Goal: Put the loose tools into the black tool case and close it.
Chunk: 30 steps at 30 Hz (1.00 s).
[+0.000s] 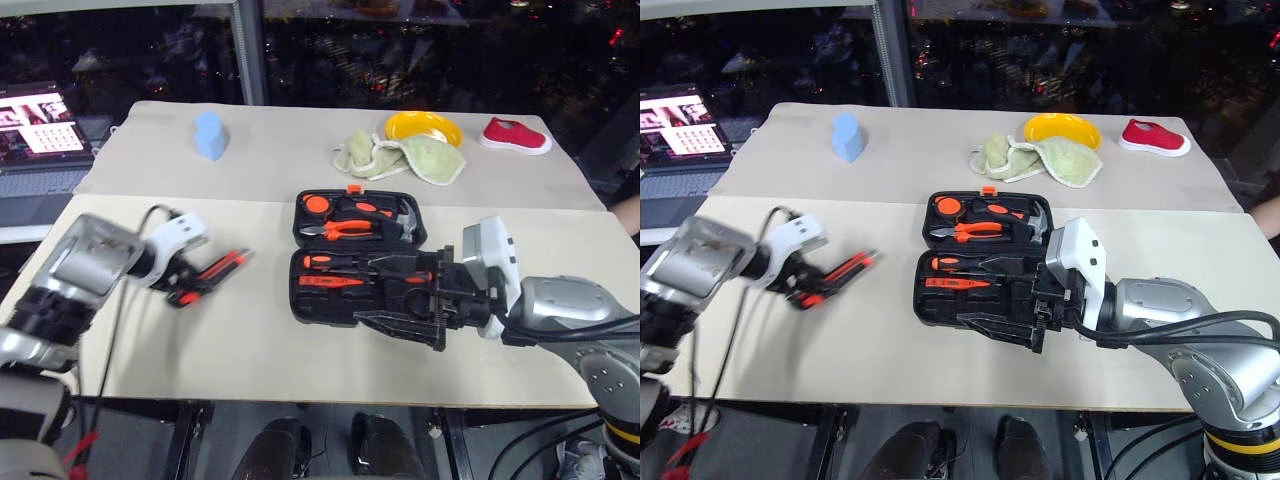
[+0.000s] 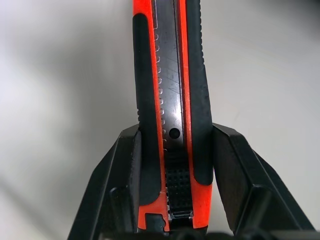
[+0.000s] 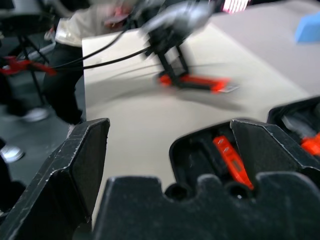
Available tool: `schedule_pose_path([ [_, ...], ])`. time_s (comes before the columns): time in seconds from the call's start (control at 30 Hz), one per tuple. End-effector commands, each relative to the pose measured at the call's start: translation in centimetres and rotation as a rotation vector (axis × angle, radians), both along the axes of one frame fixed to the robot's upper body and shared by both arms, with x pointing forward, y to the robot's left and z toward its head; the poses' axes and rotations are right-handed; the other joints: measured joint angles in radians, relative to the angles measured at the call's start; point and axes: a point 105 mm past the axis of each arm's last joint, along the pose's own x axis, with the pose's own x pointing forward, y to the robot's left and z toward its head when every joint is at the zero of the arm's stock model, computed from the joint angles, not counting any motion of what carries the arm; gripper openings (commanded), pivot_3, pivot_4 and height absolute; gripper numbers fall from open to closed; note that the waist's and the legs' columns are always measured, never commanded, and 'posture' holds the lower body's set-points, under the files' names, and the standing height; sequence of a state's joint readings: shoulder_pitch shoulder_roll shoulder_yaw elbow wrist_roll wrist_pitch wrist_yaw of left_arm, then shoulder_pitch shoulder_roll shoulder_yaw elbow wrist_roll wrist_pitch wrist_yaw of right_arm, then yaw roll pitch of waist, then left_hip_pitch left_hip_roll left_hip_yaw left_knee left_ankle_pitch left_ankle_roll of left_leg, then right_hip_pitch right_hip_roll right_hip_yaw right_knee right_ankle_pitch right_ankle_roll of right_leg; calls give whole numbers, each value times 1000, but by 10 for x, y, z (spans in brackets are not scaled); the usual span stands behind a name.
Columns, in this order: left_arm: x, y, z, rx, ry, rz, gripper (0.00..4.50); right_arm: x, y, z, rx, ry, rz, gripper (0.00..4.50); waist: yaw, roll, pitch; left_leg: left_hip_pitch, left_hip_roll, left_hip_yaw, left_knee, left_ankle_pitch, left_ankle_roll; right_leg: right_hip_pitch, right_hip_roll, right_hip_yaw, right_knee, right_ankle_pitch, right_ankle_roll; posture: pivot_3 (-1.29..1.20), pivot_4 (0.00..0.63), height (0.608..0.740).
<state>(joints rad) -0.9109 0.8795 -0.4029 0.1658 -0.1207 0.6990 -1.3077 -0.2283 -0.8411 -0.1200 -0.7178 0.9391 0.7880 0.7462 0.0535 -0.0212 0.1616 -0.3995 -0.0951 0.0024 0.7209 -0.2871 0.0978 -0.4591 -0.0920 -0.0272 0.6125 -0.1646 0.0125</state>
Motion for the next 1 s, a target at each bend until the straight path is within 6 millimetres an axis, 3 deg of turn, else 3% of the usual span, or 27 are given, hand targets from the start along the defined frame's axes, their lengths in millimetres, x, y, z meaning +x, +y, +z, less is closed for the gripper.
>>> schedule_pose_path([
  [0.03, -7, -43, 16, 25, -54, -237, 1572, -3, -13, 0, -23, -15, -39, 4500, -5, 0, 0, 0, -1, 0, 0, 0, 2, 0, 0, 0, -1, 0, 1, 0, 150, 732],
  [0.17, -19, -86, 9, 81, -63, -464, 1572, -7, -22, -4, -32, 2, -88, 4500, -18, 0, 0, 0, -1, 1, -2, 0, 3, 0, 1, -1, -1, 1, 1, 0, 150, 732],
  [0.3, -26, -112, -15, 182, -17, -505, 1572, -14, -27, -4, -29, 2, -139, 4500, -21, 0, 0, 0, 0, 1, -3, 1, 2, 0, 1, 1, -3, 0, 1, 0, 150, 732],
  [0.47, -48, -124, -31, 208, 99, -524, 1572, -20, -30, -3, -19, 1, -192, 4500, -16, 0, 0, 2, 0, 1, -3, 0, 3, 2, 0, 2, -1, 0, 1, 0, 150, 732],
  [0.67, -46, -144, -36, 169, 145, -465, 1572, -23, -32, -3, -7, -3, -240, 4500, -14, 1, 0, 4, 1, 1, 0, 0, 4, 5, 1, 3, 0, 0, 1, 0, 150, 732],
  [1.0, -39, -147, -42, 189, 143, -447, 1572, -21, -31, -1, 5, -17, -265, 4500, -13, 1, 0, 3, 1, 1, 0, 0, 4, 3, 1, 3, 0, 0, 1, 0, 150, 732],
])
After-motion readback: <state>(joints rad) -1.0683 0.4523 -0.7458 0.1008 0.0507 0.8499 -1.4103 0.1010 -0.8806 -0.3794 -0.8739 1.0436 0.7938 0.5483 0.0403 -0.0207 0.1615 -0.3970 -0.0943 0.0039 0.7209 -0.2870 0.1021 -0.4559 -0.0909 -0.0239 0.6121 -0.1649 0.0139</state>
